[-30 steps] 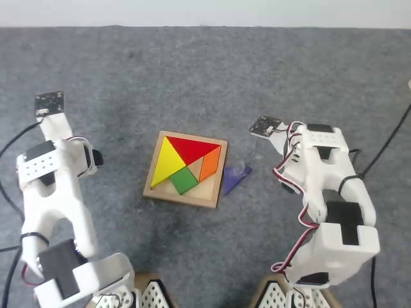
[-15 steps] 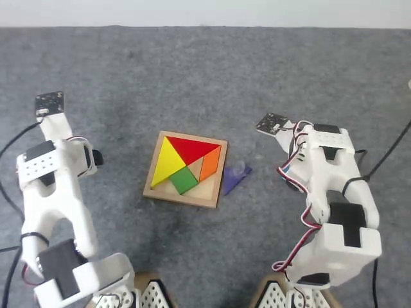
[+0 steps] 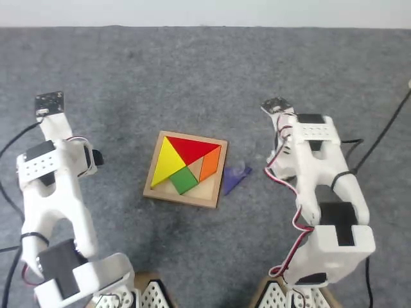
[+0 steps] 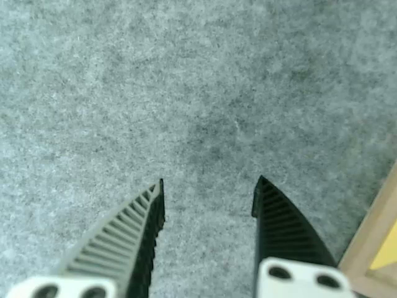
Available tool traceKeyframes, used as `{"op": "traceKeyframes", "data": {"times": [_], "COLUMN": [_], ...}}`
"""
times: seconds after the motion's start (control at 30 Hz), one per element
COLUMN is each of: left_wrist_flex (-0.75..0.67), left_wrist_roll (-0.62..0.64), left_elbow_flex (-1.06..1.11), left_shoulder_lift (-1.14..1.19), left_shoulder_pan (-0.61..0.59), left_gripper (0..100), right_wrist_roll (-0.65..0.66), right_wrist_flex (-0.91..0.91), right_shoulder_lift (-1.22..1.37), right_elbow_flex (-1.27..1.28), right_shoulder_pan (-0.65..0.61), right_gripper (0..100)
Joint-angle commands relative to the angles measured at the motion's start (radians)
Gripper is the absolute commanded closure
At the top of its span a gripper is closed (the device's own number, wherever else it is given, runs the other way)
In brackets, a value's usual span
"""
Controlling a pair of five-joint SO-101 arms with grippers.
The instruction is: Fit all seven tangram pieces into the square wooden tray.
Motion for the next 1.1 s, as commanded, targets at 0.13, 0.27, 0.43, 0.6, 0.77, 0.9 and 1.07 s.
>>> {"op": "traceKeyframes", "data": {"times": [0.13, 0.27, 0.43, 0.6, 0.77, 0.9, 1.07], "left_wrist_flex": [-0.012, -0.014, -0.014, -0.014, -0.015, -0.017, -0.029], "left_wrist_roll": [-0.003, -0.003, -0.003, -0.003, -0.003, -0.003, -0.003], "left_elbow_flex": [-0.002, -0.002, -0.002, -0.002, -0.002, -0.002, -0.001], "left_shoulder_lift": [-0.041, -0.041, -0.041, -0.041, -0.041, -0.041, -0.04], "left_shoulder_pan": [0.005, 0.006, 0.009, 0.011, 0.012, 0.012, 0.011], "left_gripper": [77, 77, 77, 77, 77, 77, 77], "right_wrist_roll": [-0.158, -0.166, -0.282, -0.528, -0.884, -0.944, -0.945], "right_wrist_flex": [0.008, 0.002, -0.038, -0.13, -0.239, -0.254, -0.263], "right_shoulder_lift": [-0.041, -0.047, -0.048, -0.048, -0.039, -0.038, -0.038], "right_elbow_flex": [-0.038, 0.0, 0.011, 0.011, 0.017, 0.023, 0.043], "right_shoulder_pan": [-0.082, -0.074, -0.079, -0.09, -0.159, -0.163, -0.14], "right_gripper": [88.0, 78.0, 78.3, 82.8, 83.7, 83.6, 83.6]}}
